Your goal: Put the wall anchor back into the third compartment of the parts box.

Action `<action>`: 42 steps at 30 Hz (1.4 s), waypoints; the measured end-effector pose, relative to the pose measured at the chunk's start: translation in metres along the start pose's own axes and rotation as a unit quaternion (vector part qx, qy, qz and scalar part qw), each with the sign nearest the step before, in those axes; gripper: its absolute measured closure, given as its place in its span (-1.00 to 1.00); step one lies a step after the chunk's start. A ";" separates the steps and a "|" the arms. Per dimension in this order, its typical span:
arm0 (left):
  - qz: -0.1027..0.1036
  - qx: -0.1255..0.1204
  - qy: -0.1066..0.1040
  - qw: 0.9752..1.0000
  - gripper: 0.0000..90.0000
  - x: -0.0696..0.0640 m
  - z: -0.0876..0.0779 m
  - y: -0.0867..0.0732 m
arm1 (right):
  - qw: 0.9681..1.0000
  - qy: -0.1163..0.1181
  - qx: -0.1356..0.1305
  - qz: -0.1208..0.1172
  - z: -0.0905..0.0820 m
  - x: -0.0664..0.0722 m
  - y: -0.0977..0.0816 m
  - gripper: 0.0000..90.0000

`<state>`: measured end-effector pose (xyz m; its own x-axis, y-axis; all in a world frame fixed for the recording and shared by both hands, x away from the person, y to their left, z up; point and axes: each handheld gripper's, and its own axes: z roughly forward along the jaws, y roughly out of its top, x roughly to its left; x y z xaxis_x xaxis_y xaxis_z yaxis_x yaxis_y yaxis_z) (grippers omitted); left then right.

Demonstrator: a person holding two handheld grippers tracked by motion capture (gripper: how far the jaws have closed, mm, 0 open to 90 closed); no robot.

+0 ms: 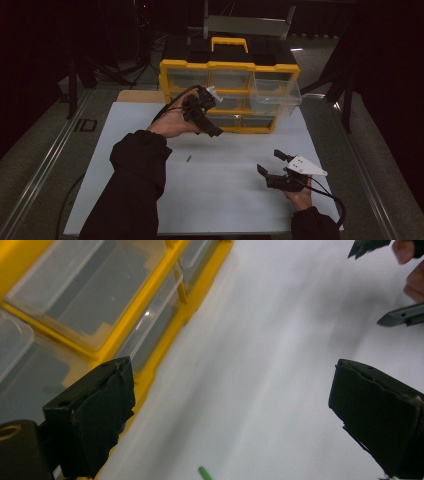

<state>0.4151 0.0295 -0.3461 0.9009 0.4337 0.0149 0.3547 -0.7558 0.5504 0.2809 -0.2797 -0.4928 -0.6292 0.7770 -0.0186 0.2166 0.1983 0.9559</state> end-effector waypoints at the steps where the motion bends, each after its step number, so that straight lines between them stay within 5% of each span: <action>1: 0.000 -0.001 0.000 1.000 -0.88 0.000 0.001 -0.001 | 1.000 0.000 0.000 0.000 0.000 0.000 0.000 -0.66; 25: -0.001 0.019 0.009 1.000 -0.89 -0.004 0.026 -0.021 | 1.000 -0.001 0.001 0.001 0.001 0.000 0.000 -0.66; 42: -0.025 0.025 0.005 0.999 -0.89 0.001 0.038 -0.043 | 1.000 -0.002 0.002 0.000 0.001 0.000 0.000 -0.66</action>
<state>0.4103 0.0439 -0.4018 0.8797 0.4756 -0.0033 0.4109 -0.7566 0.5087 0.2814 -0.2789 -0.4934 -0.6261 0.7795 -0.0192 0.2206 0.2007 0.9545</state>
